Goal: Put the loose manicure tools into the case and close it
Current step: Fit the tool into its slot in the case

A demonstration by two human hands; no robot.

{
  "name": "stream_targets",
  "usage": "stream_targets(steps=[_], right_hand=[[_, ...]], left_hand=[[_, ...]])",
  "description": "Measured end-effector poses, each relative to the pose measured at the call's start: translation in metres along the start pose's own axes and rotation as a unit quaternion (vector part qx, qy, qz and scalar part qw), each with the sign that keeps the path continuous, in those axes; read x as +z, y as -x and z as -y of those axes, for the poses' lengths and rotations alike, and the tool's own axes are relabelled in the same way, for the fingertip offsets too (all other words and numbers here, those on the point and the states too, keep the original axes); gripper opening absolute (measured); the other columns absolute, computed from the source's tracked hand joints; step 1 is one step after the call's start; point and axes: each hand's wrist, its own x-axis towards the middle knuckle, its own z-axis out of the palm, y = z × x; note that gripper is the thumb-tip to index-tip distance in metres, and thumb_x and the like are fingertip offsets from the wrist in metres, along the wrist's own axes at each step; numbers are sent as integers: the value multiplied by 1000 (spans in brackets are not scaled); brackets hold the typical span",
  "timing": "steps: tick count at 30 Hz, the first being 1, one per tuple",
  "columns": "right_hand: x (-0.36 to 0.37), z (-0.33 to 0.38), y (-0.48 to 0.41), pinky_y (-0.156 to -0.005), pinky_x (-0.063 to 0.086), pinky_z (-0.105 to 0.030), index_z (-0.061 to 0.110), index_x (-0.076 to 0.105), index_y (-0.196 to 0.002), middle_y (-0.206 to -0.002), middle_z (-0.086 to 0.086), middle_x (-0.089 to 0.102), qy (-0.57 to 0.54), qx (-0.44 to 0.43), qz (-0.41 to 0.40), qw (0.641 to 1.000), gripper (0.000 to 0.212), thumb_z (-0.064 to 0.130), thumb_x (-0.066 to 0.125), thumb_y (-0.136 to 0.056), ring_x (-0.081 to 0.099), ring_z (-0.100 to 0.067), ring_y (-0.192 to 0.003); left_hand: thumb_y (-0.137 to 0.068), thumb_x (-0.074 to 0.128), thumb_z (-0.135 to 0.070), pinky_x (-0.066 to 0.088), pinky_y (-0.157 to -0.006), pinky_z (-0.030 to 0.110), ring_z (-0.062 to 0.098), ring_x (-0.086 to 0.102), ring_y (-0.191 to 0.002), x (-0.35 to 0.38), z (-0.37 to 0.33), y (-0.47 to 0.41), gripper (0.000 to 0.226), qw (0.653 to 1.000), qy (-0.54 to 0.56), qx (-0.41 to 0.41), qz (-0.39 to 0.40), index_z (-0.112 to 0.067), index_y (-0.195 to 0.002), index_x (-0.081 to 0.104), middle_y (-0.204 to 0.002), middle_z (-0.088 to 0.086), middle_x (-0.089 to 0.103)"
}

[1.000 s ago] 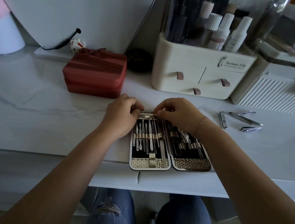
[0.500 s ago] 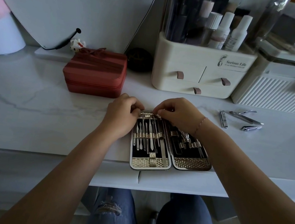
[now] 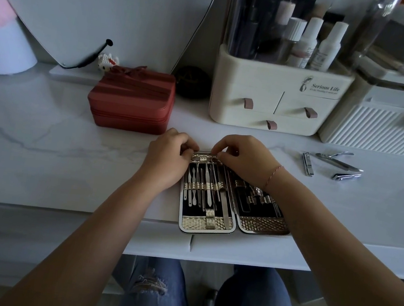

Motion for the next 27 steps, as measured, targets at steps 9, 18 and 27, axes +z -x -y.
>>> stream_targets(steps=[9,18,27], right_hand=[[-8,0,-12,-47,38,-8,17,73,-87,-57,11,57,-20,17,70,997,8,18,70,-80,49,-1,-46],[-7,-7,-9,-47,39,-16,18,73,-81,-46,8,54,-65,27,70,995,12,27,66,-83,44,-4,-39],[-7,-4,-9,-50,43,-19,19,71,-87,-57,5,57,-60,19,57,996,12,17,60,-86,47,-9,-44]], left_hand=[[-86,57,-10,45,-81,32,16,54,-85,1,1,0,15,1000,-5,2,-2,-22,-88,67,-87,-5,49],[-86,57,-10,44,-81,32,16,54,-83,1,1,-1,16,1000,-6,1,-4,-21,-88,68,-87,-5,49],[-86,58,-10,42,-78,29,14,53,-82,2,2,-1,15,1000,-6,0,-6,-22,-87,68,-86,-7,49]])
